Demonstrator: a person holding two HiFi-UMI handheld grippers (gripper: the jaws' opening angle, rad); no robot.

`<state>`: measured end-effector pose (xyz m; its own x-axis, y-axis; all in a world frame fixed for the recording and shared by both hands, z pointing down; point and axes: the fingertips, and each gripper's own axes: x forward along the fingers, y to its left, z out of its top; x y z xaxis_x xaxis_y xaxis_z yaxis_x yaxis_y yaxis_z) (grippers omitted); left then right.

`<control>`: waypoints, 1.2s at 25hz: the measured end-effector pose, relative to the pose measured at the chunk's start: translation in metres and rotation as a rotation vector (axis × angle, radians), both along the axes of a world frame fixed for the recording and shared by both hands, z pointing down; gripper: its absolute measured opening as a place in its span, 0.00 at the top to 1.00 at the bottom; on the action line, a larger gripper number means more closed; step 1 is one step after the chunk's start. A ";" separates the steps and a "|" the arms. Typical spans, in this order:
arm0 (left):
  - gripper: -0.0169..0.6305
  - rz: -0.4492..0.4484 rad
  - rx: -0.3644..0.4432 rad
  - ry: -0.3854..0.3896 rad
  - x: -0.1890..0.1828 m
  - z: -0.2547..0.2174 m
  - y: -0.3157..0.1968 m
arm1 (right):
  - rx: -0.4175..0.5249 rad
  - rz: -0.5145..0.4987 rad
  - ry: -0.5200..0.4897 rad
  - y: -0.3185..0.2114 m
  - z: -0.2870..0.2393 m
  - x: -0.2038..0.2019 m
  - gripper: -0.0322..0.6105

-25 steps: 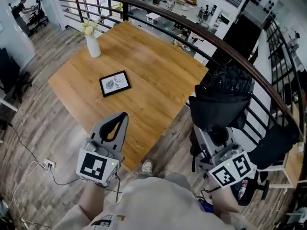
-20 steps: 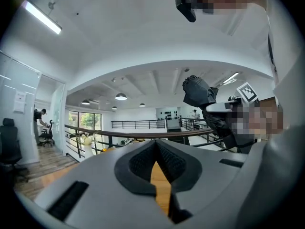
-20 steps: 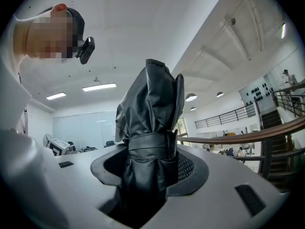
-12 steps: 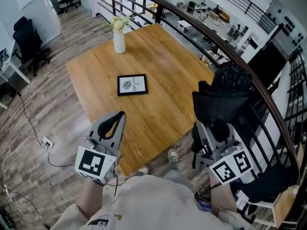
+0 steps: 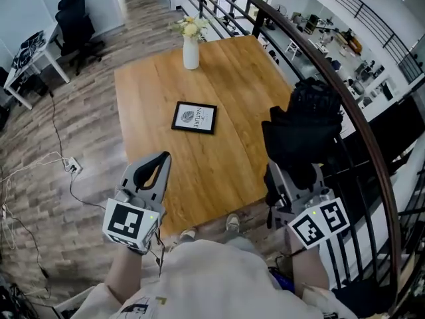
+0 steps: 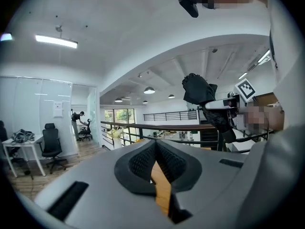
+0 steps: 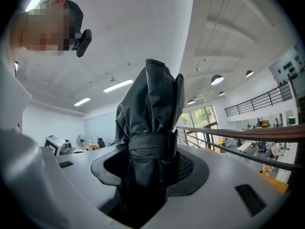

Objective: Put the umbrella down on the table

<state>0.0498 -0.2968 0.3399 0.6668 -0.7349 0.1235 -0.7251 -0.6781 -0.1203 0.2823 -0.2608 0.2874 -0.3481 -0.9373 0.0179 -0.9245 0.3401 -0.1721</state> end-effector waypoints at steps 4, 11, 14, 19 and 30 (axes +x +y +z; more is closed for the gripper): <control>0.95 -0.068 -0.004 -0.015 0.016 0.000 0.001 | 0.000 -0.074 0.005 -0.019 0.004 0.019 0.57; 0.95 -0.172 0.028 -0.037 0.013 0.004 0.023 | 0.034 -0.155 0.056 -0.025 0.012 0.025 0.57; 0.95 -0.195 0.020 -0.054 0.012 0.009 0.024 | 0.038 -0.181 0.065 -0.029 0.012 0.025 0.57; 0.95 -0.200 0.001 -0.094 0.021 0.024 0.025 | -0.013 -0.255 0.013 -0.037 0.020 0.025 0.56; 0.95 -0.158 -0.093 -0.111 0.034 0.045 -0.008 | -0.194 -0.318 0.087 -0.113 0.065 0.000 0.56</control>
<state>0.0839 -0.3050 0.3850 0.5222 -0.8114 0.2625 -0.8093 -0.5686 -0.1478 0.2822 -0.3736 0.3520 -0.6100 -0.7594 0.2265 -0.7924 0.5808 -0.1865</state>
